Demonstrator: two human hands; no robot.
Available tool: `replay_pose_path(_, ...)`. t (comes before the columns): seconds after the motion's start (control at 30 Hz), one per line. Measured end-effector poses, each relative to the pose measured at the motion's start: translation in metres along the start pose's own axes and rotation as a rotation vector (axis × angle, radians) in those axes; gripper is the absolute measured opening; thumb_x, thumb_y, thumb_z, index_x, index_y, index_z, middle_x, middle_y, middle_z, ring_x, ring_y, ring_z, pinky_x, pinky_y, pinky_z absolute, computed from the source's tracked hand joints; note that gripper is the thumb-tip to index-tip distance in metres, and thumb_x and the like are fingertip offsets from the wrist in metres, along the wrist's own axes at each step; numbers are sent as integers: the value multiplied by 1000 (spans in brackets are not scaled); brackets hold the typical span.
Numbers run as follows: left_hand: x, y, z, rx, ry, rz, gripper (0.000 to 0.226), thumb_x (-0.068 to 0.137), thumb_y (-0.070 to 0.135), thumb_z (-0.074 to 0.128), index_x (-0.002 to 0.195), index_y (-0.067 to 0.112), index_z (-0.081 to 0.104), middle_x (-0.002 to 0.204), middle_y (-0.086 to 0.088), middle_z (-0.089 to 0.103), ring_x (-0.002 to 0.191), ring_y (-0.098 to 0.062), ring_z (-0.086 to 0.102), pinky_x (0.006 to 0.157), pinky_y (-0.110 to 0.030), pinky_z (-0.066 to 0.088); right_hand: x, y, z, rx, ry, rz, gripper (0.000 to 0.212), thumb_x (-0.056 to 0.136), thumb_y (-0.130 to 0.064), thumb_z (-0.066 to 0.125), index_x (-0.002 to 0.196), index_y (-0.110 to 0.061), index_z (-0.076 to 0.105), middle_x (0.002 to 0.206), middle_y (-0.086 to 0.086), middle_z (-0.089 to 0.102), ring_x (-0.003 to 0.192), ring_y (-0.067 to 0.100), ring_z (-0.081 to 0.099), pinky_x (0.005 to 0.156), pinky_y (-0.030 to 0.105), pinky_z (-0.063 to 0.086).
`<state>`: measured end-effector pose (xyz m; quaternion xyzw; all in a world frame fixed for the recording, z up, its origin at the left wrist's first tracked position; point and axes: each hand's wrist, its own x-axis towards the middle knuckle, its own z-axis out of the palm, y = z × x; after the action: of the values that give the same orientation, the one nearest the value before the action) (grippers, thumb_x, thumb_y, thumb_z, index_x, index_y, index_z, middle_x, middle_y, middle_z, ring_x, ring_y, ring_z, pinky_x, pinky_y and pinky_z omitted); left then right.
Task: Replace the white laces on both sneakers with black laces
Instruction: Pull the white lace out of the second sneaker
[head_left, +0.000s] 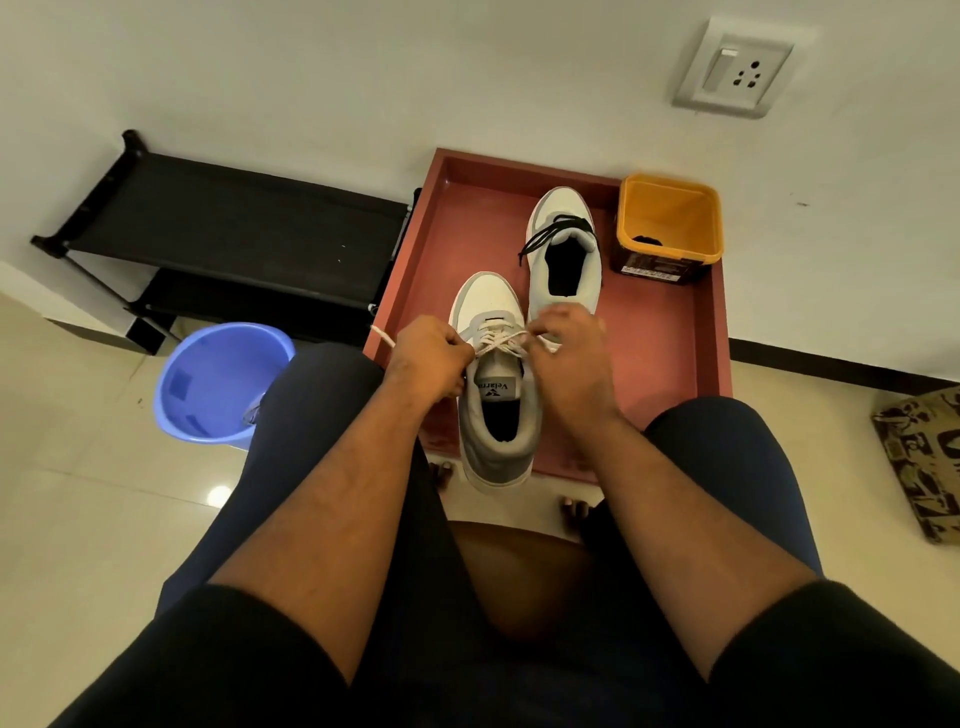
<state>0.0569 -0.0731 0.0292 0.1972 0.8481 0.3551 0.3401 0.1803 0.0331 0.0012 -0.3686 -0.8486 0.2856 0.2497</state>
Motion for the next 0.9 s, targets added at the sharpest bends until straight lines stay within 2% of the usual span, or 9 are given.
replay_pose_path(0.1,1,-1,-1,-3,6,-11,16,90,8,61,76,7,69,73,-15,70,65,-30,71,65,-44,61,3,13,-14,43,-1,160,27,80,-20,74,107,-17,72,116,4,58,112,22,52,98,34,38)
replay_pose_path(0.2,0,2,1,14,6,-3,14,91,12,63,79,9,70,75,-13,70,66,-27,71,66,-42,62,0,3,-8,-55,-160,-34,40,82,-24,70,122,-24,65,132,3,50,124,23,40,103,37,33)
replay_pose_path(0.33,-2,2,1,41,1,30,11,92,14,63,84,10,70,79,-10,71,67,-23,72,67,-39,62,-6,-10,7,-292,-225,-207,27,85,-31,68,111,-25,71,141,-1,46,132,24,31,102,44,29)
replay_pose_path(0.4,-2,1,0,31,5,25,10,91,14,64,84,9,71,82,-11,71,67,-23,72,66,-39,62,-6,-8,7,-265,-185,-215,16,86,-28,68,98,-21,75,137,-1,51,129,23,35,100,45,30)
replay_pose_path(0.57,2,2,1,28,12,5,12,88,12,67,76,11,69,77,-12,71,66,-26,72,64,-41,62,7,13,-20,262,210,228,4,88,-18,67,87,-22,67,119,1,57,108,12,51,94,25,44)
replay_pose_path(0.67,3,3,2,55,19,34,11,88,14,67,77,12,70,77,-11,70,65,-26,71,64,-42,62,15,28,-37,326,385,504,4,91,-20,64,88,-22,62,111,3,61,94,10,57,78,18,49)
replay_pose_path(0.73,3,2,3,86,23,68,10,88,15,67,79,13,70,79,-10,70,67,-26,71,65,-43,62,16,32,-35,325,376,579,3,92,-22,62,94,-21,63,112,2,61,94,12,59,70,15,44)
replay_pose_path(0.8,3,-1,5,112,34,106,4,88,18,67,88,16,70,90,-6,70,78,-25,70,74,-42,61,10,24,-27,290,299,515,18,91,-24,62,109,-21,60,117,-4,53,100,12,55,74,14,43)
replay_pose_path(0.9,3,-1,9,274,75,235,29,86,22,70,115,22,67,122,-2,58,108,-20,58,88,-29,49,-4,10,-15,141,182,234,33,87,-21,67,119,-18,58,120,-1,49,110,14,48,87,21,38)
